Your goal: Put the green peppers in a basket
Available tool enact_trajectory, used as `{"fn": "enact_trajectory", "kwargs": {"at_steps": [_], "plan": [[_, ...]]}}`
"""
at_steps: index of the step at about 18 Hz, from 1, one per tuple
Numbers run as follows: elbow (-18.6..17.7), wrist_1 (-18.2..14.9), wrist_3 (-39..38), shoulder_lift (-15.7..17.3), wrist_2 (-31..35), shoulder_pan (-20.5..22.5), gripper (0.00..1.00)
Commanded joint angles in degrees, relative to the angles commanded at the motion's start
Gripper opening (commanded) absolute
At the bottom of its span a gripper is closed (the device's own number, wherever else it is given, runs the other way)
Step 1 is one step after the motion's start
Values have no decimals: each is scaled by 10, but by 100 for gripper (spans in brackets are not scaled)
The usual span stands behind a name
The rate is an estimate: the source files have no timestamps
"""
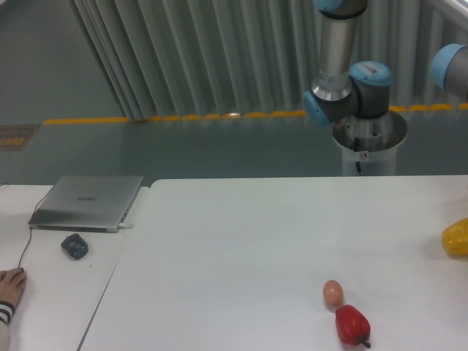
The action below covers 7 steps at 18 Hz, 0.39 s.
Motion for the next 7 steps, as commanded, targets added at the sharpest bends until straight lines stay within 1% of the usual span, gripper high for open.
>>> {"fn": "enact_trajectory", "kwargs": {"at_steps": [3, 4, 7], "plan": [[-8, -1, -17, 11, 1, -11, 100], [-8, -2, -27, 11, 1, -19, 100], [-8, -9, -36, 11, 1, -23, 100]]}}
